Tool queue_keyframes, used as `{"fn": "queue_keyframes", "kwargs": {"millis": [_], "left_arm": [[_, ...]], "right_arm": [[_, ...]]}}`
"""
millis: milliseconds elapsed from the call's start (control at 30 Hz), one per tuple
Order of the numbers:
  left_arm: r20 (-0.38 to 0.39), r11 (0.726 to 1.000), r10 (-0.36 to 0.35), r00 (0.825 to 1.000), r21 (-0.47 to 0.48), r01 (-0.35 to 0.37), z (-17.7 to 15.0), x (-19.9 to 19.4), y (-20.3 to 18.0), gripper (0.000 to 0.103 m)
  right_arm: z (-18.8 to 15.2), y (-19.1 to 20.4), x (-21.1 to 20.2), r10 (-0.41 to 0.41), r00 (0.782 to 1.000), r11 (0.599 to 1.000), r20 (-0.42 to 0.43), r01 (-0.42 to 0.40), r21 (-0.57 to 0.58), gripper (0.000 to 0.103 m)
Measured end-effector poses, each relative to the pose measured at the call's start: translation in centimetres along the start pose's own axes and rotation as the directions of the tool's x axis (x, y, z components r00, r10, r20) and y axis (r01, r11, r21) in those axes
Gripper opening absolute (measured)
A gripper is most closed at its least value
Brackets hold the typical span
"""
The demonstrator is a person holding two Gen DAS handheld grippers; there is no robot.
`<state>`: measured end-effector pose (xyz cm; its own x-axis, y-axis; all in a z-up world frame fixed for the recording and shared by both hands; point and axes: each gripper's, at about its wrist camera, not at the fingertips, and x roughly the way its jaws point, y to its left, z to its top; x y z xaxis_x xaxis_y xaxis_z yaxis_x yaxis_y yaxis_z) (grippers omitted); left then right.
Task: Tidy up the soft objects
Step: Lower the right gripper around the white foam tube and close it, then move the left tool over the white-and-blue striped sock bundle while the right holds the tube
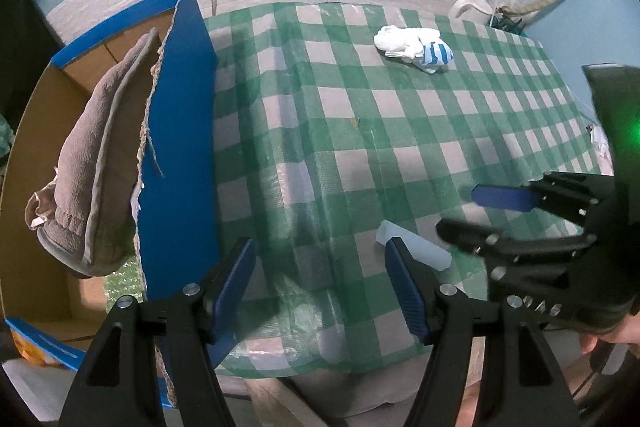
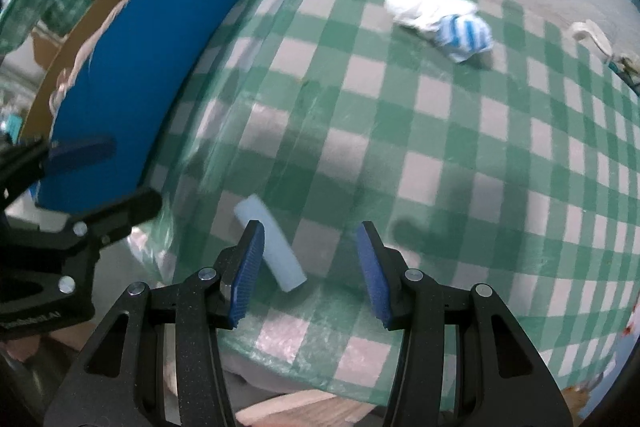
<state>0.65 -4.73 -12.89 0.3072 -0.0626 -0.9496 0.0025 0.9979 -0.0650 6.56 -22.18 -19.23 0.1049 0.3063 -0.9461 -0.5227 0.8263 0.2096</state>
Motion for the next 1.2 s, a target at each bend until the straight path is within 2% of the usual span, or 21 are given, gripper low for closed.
{"fn": "queue_keyframes", "kwargs": {"millis": [167,467,600,800,1000,1200], "left_arm": [[-0.003,0.999,0.025,1.000,0.033,-0.025,-0.2,0.0,-0.1,0.068],[0.003,0.998,0.033,0.999,0.053,-0.033,-0.3,0.0,-0.1,0.068],[0.001,0.998,0.029,1.000,0.048,-0.029,-0.2,0.0,0.0,0.068],[0.000,0.999,0.021,1.000,0.042,-0.021,-0.2,-0.1,0.0,0.068],[-0.005,0.999,0.015,1.000,0.041,-0.015,-0.2,-0.1,0.0,0.068],[-0.007,0.999,0.012,1.000,0.036,-0.012,-0.1,-0.2,-0.2,0.068]], "right_arm": [[-0.6,1.2,1.3,0.009,0.999,0.998,-0.037,-0.012,-0.067,0.048],[-1.2,2.8,3.2,-0.007,0.999,0.991,-0.050,0.000,-0.134,0.048],[-1.3,3.2,4.1,-0.027,0.998,0.986,-0.056,0.018,-0.164,0.027],[-1.4,3.9,4.4,-0.050,0.998,0.979,-0.044,0.041,-0.198,0.014],[-1.3,3.9,3.7,-0.049,0.998,0.980,-0.031,0.042,-0.195,0.012],[-0.1,2.2,1.8,-0.027,1.000,0.990,-0.009,0.026,-0.137,0.012]]}}
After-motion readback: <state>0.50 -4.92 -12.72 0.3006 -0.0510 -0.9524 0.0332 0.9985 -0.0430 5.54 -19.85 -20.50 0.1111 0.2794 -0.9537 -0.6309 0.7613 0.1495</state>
